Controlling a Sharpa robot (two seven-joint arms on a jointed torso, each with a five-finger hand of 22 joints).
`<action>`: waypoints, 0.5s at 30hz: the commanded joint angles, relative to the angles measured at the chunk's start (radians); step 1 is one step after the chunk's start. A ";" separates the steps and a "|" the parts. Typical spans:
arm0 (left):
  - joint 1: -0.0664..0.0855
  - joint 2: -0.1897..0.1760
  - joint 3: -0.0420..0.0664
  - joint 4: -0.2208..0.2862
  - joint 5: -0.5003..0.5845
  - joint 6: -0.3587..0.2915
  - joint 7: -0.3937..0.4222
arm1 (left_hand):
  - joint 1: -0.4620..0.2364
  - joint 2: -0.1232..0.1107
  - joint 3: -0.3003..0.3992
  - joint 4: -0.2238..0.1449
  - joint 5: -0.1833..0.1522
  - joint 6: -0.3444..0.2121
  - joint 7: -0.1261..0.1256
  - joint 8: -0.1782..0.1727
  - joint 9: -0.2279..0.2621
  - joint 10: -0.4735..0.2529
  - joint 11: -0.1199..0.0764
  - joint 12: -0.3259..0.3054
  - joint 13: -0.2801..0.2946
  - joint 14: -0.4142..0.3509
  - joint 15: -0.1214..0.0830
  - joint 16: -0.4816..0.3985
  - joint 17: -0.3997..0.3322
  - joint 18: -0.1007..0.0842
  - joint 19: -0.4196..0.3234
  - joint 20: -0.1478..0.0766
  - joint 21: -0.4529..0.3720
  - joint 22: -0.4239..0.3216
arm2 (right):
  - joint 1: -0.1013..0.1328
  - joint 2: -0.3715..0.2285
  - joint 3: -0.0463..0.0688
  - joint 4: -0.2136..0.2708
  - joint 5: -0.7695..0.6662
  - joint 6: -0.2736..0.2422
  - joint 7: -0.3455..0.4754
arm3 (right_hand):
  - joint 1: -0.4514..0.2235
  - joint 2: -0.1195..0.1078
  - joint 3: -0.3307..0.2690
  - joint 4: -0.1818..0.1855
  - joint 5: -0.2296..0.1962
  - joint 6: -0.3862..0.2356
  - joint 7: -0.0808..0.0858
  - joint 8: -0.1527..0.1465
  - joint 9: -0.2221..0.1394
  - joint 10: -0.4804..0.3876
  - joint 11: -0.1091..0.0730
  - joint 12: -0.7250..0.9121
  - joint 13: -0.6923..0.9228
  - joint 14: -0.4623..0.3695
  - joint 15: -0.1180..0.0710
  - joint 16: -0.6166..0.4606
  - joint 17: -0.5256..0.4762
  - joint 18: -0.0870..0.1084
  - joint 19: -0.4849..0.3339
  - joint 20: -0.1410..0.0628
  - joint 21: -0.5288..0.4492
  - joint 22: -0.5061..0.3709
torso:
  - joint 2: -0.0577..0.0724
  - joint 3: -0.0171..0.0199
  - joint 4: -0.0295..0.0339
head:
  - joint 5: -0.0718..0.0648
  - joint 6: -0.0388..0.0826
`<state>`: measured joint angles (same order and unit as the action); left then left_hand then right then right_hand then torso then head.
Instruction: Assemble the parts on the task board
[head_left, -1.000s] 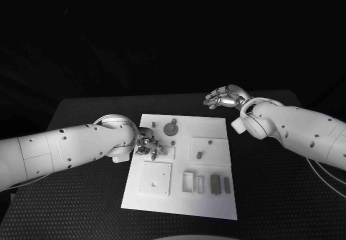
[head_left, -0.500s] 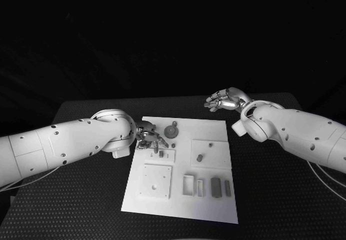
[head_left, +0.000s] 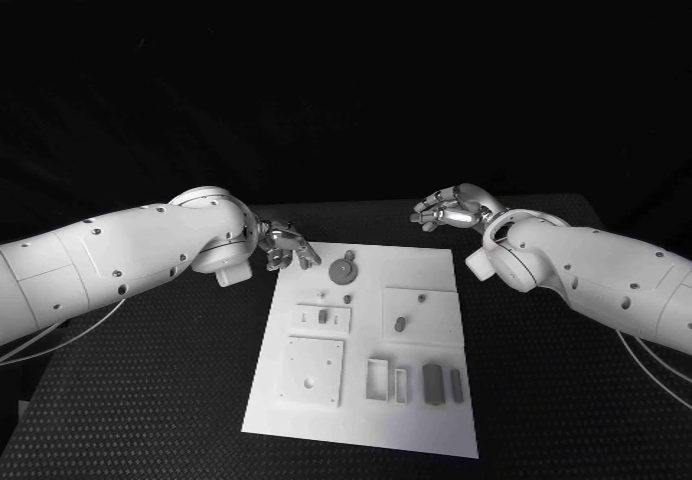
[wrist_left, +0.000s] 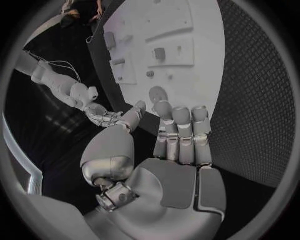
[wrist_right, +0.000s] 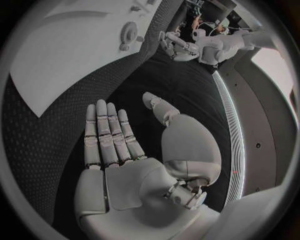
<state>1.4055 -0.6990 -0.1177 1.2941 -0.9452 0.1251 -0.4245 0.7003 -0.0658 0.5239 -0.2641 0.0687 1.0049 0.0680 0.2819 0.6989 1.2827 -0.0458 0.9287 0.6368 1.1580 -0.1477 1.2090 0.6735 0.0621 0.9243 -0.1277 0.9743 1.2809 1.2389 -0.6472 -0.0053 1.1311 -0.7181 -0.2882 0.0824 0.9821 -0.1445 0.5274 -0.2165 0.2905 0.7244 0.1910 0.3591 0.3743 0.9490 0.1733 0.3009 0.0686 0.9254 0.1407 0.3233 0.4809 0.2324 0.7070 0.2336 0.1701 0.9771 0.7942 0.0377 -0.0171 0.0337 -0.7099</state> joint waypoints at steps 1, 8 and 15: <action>0.002 0.027 0.000 -0.040 -0.048 -0.033 0.047 | 0.009 -0.002 -0.005 0.010 -0.001 -0.016 0.004 -0.006 0.001 -0.017 0.005 -0.022 -0.012 -0.018 0.006 -0.021 -0.013 -0.012 -0.018 -0.100 -0.020 -0.007 | 0.000 -0.001 0.000 0.002 0.002 0.009 0.011 | -0.008 -0.002 -0.004 0.000 0.006 0.004 0.018 0.002 -0.001 0.005 0.002 -0.004 -0.001 -0.003 0.007 -0.003 -0.001 0.007 -0.003 0.000 -0.004 0.001 | 0.002 -0.0010 -0.0002 | -0.002 0.004; 0.002 0.103 0.000 -0.180 -0.151 -0.036 0.060 | 0.010 -0.023 -0.012 0.039 -0.009 -0.044 0.014 -0.014 0.001 -0.024 0.014 -0.054 -0.030 -0.026 0.016 -0.048 -0.031 -0.020 -0.028 -0.094 -0.047 -0.017 | 0.000 0.001 0.000 0.001 0.002 0.009 0.011 | -0.008 -0.002 -0.004 0.000 0.006 0.004 0.018 0.002 -0.001 0.005 0.002 -0.004 -0.001 -0.003 0.007 -0.003 -0.002 0.007 -0.003 0.000 -0.004 0.001 | 0.002 -0.0004 -0.0022 | 0.000 0.008; 0.001 0.146 0.000 -0.261 -0.191 -0.034 0.069 | -0.004 -0.055 -0.015 0.070 -0.013 -0.050 0.015 -0.014 0.001 -0.022 0.016 -0.060 -0.033 -0.026 0.018 -0.053 -0.034 -0.021 -0.028 -0.094 -0.055 -0.017 | 0.000 -0.002 0.000 0.005 0.002 0.008 0.011 | -0.008 -0.002 -0.004 0.000 0.006 0.004 0.018 0.002 -0.001 0.005 0.002 -0.005 -0.001 -0.003 0.007 -0.003 -0.002 0.007 -0.003 0.000 -0.005 0.002 | 0.005 -0.0019 -0.0033 | -0.001 0.009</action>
<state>1.4059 -0.5580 -0.1184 1.0407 -1.0823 0.1001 -0.3810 0.6964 -0.1152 0.5086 -0.1979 0.0577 0.9629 0.0789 0.2721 0.7006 1.2646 -0.0338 0.8713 0.6047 1.1355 -0.1319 1.1616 0.6410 0.0616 0.9019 -0.1232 0.9253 1.2648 1.2388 -0.6489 -0.0052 1.1336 -0.7179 -0.2882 0.0824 0.9820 -0.1445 0.5274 -0.2165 0.2905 0.7244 0.1909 0.3591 0.3743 0.9490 0.1733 0.3009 0.0686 0.9254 0.1407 0.3233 0.4810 0.2324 0.7070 0.2336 0.1701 0.9770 0.7976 0.0360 -0.0198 0.0334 -0.7017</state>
